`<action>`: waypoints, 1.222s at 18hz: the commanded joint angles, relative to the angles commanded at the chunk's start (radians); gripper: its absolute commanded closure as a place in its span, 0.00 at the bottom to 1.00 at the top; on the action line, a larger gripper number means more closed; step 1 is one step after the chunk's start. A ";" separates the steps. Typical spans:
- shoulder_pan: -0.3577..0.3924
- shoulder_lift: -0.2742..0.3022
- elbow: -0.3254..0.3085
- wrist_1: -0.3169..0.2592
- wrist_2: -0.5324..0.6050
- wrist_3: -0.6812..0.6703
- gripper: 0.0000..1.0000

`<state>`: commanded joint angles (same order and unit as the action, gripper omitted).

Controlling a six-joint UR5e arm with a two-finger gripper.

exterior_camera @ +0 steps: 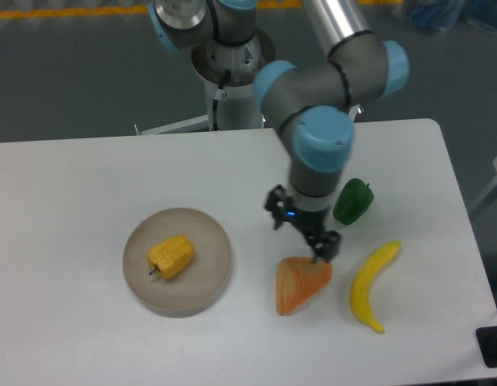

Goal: Pick up the yellow pepper from the plate
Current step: 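Move the gripper from beside the banana over to the plate, then lower the gripper onto the yellow corn cob on the plate, then close the gripper on the corn cob and lift it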

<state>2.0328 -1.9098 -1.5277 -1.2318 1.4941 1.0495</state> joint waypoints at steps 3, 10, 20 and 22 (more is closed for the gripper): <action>-0.072 -0.026 -0.009 0.006 -0.002 -0.071 0.00; -0.158 -0.110 -0.008 0.009 0.000 -0.209 0.00; -0.215 -0.153 -0.009 0.008 -0.002 -0.275 0.00; -0.215 -0.164 -0.009 0.008 0.000 -0.278 0.00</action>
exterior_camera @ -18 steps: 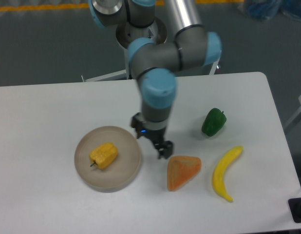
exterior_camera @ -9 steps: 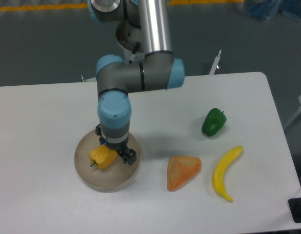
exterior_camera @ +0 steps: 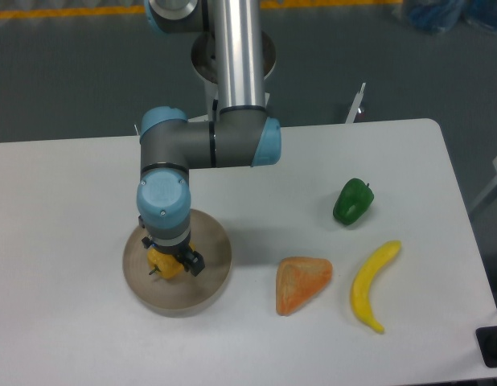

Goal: Pick up the yellow pepper from the plate

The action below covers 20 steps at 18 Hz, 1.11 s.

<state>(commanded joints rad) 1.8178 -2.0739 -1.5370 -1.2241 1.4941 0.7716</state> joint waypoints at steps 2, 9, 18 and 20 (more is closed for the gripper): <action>-0.002 -0.006 0.000 0.002 0.000 0.003 0.00; 0.002 0.018 0.011 -0.002 0.009 -0.005 0.85; 0.178 0.106 0.116 -0.008 0.020 0.015 0.85; 0.239 0.104 0.152 -0.011 0.021 0.053 0.85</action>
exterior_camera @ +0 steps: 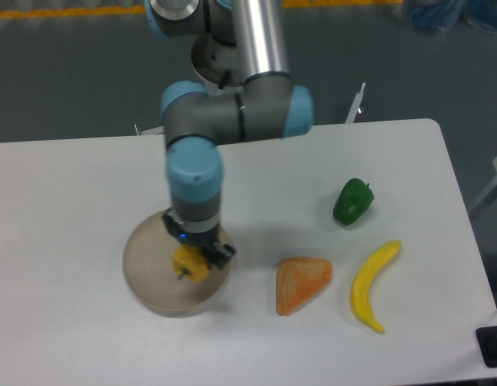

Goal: Pick up the yellow pepper from the plate

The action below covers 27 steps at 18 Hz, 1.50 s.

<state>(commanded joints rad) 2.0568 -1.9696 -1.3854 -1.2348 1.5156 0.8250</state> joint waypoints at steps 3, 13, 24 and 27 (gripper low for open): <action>0.069 -0.005 0.022 0.000 0.000 0.144 0.85; 0.178 -0.061 0.028 -0.002 0.054 0.376 0.86; 0.210 -0.077 0.048 -0.058 0.060 0.548 0.87; 0.210 -0.078 0.046 -0.058 0.060 0.548 0.87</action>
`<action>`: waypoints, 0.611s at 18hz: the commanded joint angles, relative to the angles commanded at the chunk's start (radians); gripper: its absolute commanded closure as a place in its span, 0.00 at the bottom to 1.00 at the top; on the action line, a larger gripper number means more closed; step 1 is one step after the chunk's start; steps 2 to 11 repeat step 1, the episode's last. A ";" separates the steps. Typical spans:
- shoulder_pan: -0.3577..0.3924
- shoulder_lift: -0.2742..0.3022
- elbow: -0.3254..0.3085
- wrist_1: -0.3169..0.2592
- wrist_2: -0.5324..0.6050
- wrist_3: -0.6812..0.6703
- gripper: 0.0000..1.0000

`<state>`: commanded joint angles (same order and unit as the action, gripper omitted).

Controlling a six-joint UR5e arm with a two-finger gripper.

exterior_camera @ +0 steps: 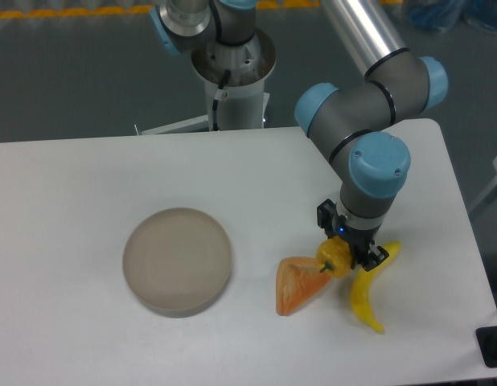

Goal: Pick up the yellow pepper from the plate

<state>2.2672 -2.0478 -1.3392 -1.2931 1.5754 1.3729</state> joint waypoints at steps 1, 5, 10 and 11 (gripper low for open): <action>0.000 0.000 0.000 0.000 0.003 0.002 0.87; 0.000 0.000 0.000 0.000 0.003 0.002 0.87; 0.000 0.000 0.000 0.000 0.003 0.002 0.87; 0.000 0.000 0.000 0.000 0.003 0.002 0.87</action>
